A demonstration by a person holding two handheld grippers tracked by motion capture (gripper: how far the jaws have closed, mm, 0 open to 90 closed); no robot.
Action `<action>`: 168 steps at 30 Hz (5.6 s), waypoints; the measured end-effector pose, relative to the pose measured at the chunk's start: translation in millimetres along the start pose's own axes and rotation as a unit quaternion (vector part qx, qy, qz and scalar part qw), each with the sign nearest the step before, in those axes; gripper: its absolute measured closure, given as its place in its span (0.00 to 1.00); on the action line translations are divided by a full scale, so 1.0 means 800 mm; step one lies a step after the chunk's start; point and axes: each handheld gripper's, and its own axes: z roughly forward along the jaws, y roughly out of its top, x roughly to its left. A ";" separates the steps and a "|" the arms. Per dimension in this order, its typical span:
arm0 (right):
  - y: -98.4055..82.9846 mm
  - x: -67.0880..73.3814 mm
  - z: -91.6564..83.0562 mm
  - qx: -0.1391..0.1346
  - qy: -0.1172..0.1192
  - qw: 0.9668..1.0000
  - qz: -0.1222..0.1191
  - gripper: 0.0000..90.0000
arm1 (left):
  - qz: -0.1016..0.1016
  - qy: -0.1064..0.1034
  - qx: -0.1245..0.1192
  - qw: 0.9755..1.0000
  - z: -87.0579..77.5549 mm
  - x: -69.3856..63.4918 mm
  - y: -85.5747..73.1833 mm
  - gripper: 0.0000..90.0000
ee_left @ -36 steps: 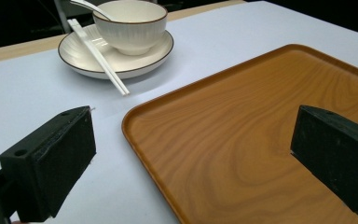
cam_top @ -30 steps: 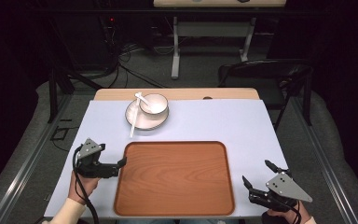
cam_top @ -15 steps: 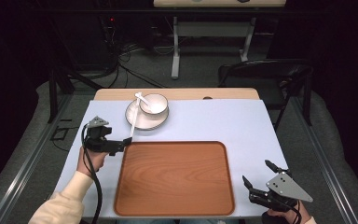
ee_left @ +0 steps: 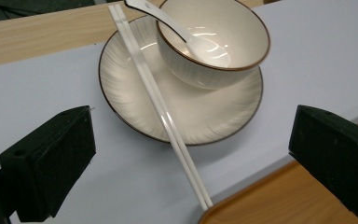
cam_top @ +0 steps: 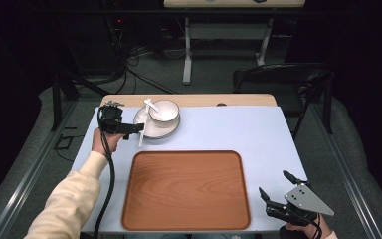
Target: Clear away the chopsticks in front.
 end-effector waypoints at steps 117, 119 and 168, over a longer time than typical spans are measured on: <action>0.000 -0.001 0.000 0.001 -0.007 1.000 0.004 0.16 | -0.106 0.003 0.003 0.994 -0.009 -0.008 0.031 0.94; 0.000 -0.001 0.000 0.001 -0.007 1.000 0.004 0.16 | -0.098 0.000 0.000 0.995 -0.014 -0.016 0.024 0.94; 0.000 0.000 0.000 0.001 -0.007 1.000 0.003 0.16 | -0.150 0.012 0.019 0.988 -0.023 -0.112 -0.178 0.93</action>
